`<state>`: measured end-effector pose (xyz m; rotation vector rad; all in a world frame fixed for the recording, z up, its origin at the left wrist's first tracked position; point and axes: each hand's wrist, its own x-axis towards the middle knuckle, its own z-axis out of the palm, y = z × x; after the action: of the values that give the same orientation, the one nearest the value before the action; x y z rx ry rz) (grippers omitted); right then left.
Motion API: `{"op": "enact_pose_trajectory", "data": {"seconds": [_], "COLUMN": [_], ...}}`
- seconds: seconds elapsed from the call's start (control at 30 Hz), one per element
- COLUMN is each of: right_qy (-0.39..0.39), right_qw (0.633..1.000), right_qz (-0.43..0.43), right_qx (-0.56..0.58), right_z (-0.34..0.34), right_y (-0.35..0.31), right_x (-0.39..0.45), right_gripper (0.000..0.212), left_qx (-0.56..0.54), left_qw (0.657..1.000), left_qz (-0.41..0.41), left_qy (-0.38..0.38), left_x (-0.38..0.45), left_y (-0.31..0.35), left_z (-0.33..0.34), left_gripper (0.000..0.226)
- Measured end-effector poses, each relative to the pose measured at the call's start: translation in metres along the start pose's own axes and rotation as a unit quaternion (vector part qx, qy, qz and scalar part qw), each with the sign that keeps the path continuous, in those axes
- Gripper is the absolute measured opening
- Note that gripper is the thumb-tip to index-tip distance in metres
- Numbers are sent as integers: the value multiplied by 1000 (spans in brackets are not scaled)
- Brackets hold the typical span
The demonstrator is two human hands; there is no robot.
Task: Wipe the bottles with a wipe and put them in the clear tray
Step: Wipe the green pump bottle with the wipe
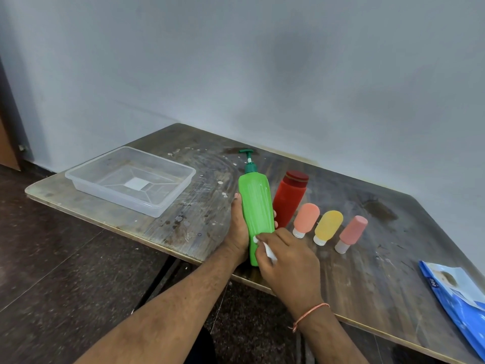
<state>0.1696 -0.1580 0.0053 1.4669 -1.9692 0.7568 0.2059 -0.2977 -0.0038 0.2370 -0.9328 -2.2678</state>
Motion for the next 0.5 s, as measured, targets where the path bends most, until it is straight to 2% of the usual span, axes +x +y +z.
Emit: {"op": "enact_pose_trajectory", "data": {"seconds": [0.1,0.23,0.4,0.5], "right_qy": [-12,5,-13,0], "right_qw": [1000,1000,1000,999], "right_qz": [-19,30,3,31], "right_qx": [11,5,26,15], "right_z": [-2,-3,-5,-5], "right_y": [2,5,5,9], "right_x": [-4,0,-6,-3], "right_gripper": [14,13,15,14], "left_qx": [3,5,-13,-21], "left_qw": [1000,1000,1000,1000], "left_qz": [-3,4,-3,-15], "left_qy": [1,-5,-10,-6], "left_x": [0,0,-1,0], "left_y": [0,-2,0,-1], "left_z": [1,-1,-2,-4], "left_gripper": [90,89,90,92]}}
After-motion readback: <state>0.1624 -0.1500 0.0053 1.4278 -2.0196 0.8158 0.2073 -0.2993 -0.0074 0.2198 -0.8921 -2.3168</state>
